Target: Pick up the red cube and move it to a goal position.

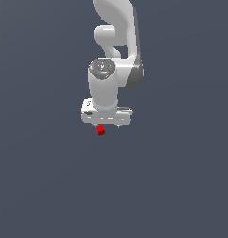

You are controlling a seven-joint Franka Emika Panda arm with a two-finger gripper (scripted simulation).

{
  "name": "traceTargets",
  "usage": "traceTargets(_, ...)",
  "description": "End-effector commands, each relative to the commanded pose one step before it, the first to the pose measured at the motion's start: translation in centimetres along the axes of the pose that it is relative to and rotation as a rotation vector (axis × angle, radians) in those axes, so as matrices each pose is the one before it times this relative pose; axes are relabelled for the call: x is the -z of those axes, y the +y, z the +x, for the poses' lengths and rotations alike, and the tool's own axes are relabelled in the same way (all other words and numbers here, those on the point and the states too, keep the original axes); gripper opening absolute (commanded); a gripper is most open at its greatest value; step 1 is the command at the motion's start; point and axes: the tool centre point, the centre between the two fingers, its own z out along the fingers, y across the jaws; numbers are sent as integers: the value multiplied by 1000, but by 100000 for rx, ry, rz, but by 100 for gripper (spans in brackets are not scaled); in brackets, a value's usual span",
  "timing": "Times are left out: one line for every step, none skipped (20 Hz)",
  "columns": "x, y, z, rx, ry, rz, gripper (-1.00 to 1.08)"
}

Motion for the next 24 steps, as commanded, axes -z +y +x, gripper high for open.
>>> traceTargets(0, 1, 0, 0, 0, 0, 100)
traceTargets(-24, 32, -9, 0, 0, 0, 100)
traceTargets(-53, -12, -32, 180, 32, -4, 100)
traceTargets(-96, 25, -50, 226, 39, -3, 100)
traceTargets(-134, 33, -71, 319, 56, -4, 100)
traceTargets(-172, 44, -91, 408, 71, -6, 100)
traceTargets(-211, 56, -111, 495, 86, -7, 100)
traceTargets(-250, 64, -131, 589, 103, -8, 100)
traceTargets(-289, 74, -151, 680, 118, -9, 100)
traceTargets(-328, 86, -171, 770, 134, -11, 100)
traceTargets(-367, 95, -190, 863, 150, -12, 100)
traceTargets(-406, 105, -210, 957, 167, -13, 100)
traceTargets(-446, 116, -230, 1049, 183, -14, 100)
traceTargets(-487, 127, -250, 1142, 199, -15, 100)
traceTargets(-527, 137, -269, 1237, 216, -16, 100)
traceTargets(-569, 150, -289, 1329, 233, -17, 100)
traceTargets(-610, 160, -308, 1427, 250, -18, 100)
traceTargets(-653, 173, -327, 1522, 267, -18, 100)
traceTargets(-695, 185, -345, 1618, 284, -18, 100)
traceTargets(-714, 191, -350, 1656, 291, -18, 100)
traceTargets(-692, 185, -336, 1602, 282, -16, 100)
traceTargets(-665, 179, -320, 1536, 271, -14, 100)
traceTargets(-633, 171, -301, 1457, 258, -13, 100)
traceTargets(-598, 163, -280, 1370, 243, -11, 100)
